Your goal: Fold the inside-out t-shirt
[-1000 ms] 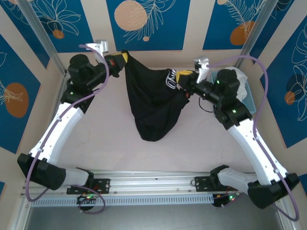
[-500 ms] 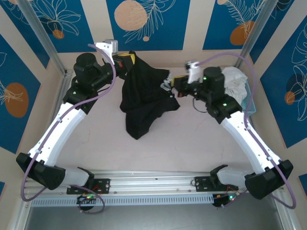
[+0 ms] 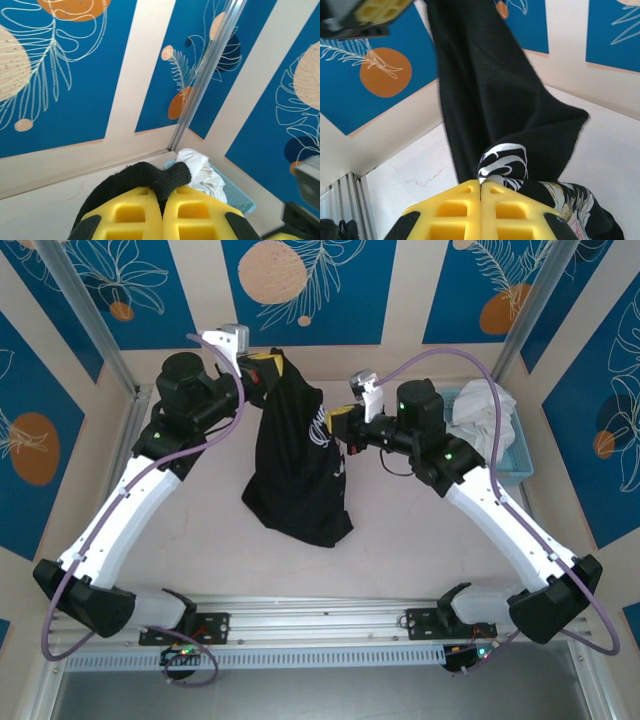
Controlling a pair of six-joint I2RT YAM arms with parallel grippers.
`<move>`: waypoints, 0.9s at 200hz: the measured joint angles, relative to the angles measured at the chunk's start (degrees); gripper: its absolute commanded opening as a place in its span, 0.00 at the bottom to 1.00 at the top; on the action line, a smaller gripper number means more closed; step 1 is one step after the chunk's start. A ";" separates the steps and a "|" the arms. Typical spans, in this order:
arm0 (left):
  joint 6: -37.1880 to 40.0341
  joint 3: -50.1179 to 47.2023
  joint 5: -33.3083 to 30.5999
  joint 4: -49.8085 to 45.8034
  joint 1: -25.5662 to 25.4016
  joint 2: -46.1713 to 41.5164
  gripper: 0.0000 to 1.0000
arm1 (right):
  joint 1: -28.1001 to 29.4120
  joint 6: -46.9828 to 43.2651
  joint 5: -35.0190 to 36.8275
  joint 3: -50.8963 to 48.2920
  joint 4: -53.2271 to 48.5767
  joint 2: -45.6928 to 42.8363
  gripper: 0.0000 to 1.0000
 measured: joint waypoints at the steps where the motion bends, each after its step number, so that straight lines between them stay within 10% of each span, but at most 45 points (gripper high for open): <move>1: 0.09 -0.02 -0.17 -0.11 0.04 -0.15 0.00 | -0.07 -0.11 0.02 -0.04 -0.07 -0.28 0.00; 113: -2.64 -0.68 -0.22 -0.55 -0.85 -7.63 0.00 | -19.78 -4.04 0.33 16.11 -9.20 -10.56 0.00; 180: -0.79 -31.76 -15.85 -4.94 -0.50 -13.25 0.00 | -16.28 -4.11 -14.71 4.15 -11.65 6.54 0.00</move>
